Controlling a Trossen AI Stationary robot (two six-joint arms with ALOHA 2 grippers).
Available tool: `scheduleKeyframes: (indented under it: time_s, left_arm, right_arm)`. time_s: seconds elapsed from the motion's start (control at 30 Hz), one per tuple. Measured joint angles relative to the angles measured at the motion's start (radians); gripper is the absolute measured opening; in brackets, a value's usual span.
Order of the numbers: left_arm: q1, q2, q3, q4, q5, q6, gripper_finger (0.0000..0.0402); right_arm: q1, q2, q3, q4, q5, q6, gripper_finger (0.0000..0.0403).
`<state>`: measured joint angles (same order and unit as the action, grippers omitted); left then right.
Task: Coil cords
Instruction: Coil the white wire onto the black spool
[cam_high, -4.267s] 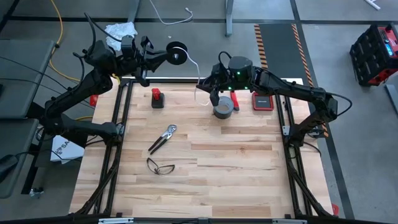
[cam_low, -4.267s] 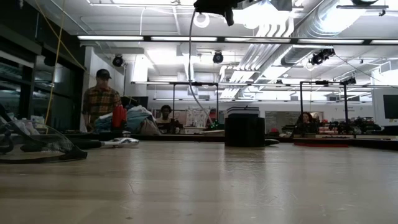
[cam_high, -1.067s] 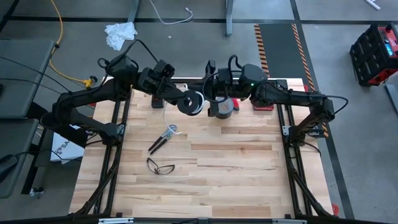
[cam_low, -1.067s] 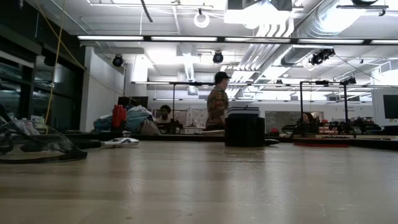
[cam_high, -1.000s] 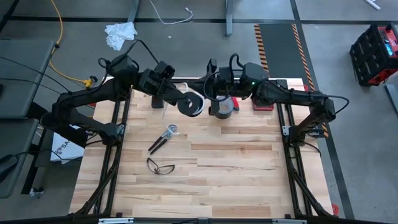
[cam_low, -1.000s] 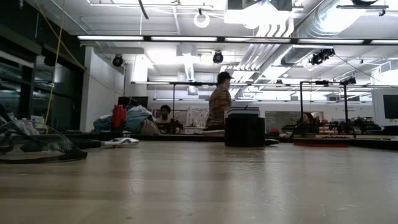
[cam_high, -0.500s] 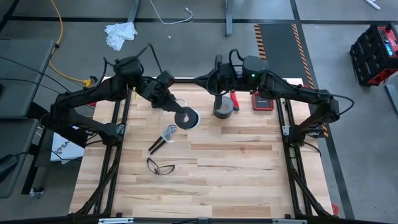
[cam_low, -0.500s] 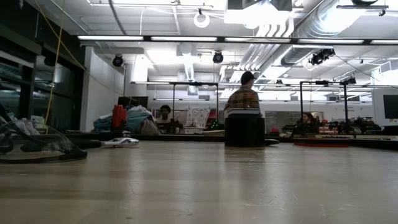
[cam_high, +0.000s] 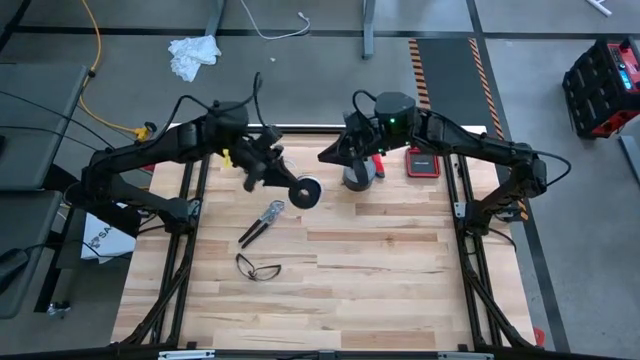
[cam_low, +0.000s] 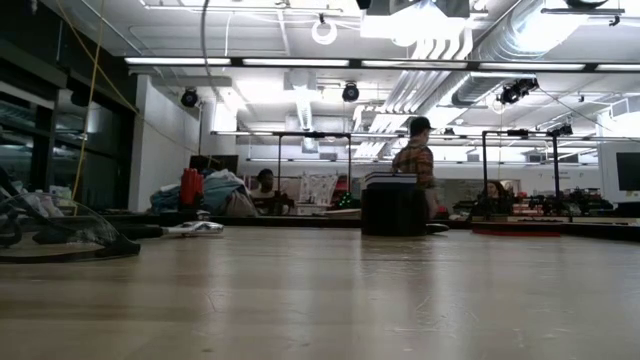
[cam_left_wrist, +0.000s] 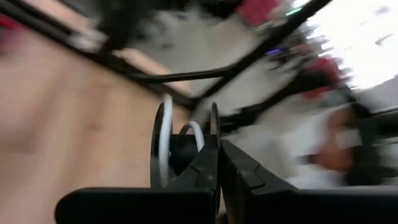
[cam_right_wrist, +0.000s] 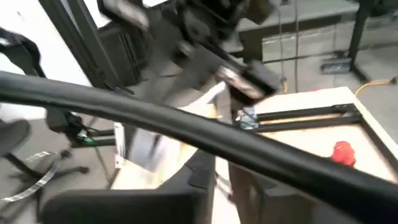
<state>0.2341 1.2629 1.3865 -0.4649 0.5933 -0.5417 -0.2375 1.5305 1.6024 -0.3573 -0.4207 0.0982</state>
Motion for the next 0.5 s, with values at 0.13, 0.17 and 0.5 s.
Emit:
scheduleKeyframes:
  time_s: [0.13, 0.17, 0.5]
  left_arm:
    - [-0.012, 0.007, 0.000, -0.090, -0.175, 0.196, 0.0000]
    - [-0.013, 0.009, 0.000, -0.094, -0.203, 0.223, 0.0000]
    - [-0.022, 0.015, 0.014, 0.015, -0.207, 0.204, 0.0000]
  right_arm:
    - [-0.005, -0.001, 0.000, 0.006, -0.030, 0.093, 0.0095]
    - [-0.005, -0.001, 0.000, 0.002, -0.030, 0.109, 0.0109]
    - [-0.038, -0.038, 0.000, -0.044, 0.068, 0.034, 0.0161]
